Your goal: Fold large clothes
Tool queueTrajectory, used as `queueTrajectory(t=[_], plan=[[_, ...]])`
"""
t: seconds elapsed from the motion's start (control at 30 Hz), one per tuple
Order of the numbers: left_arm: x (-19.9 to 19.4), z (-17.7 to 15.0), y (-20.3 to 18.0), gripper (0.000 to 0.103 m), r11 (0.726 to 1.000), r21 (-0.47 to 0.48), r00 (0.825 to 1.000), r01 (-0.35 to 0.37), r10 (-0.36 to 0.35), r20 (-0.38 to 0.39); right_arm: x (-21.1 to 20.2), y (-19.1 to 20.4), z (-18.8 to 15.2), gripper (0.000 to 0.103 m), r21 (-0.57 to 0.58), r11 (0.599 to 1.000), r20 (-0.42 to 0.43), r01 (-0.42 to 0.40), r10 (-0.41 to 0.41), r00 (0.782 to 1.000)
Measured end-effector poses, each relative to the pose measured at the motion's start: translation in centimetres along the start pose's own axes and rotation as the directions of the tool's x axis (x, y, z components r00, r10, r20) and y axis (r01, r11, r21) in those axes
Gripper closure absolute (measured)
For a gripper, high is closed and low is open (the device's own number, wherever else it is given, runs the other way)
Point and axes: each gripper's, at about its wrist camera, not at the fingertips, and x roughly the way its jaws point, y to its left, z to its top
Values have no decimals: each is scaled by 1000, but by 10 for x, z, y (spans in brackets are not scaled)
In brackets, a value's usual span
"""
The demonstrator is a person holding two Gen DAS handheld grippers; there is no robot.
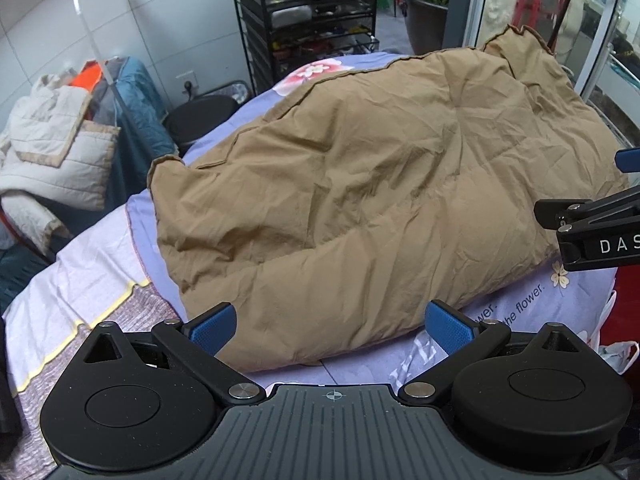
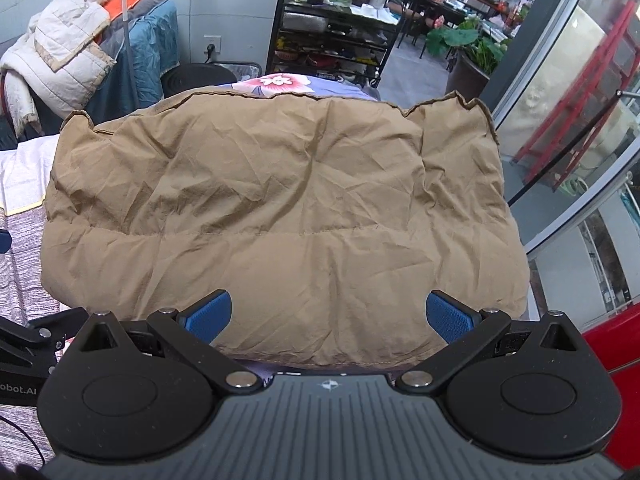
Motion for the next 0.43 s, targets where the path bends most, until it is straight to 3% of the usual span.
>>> queueTrajectory(t=[0.43], plan=[[1, 1, 3, 0, 999, -45, 1000, 26, -25, 15, 7, -2, -3, 0, -2, 1000, -9, -8, 8, 1000]])
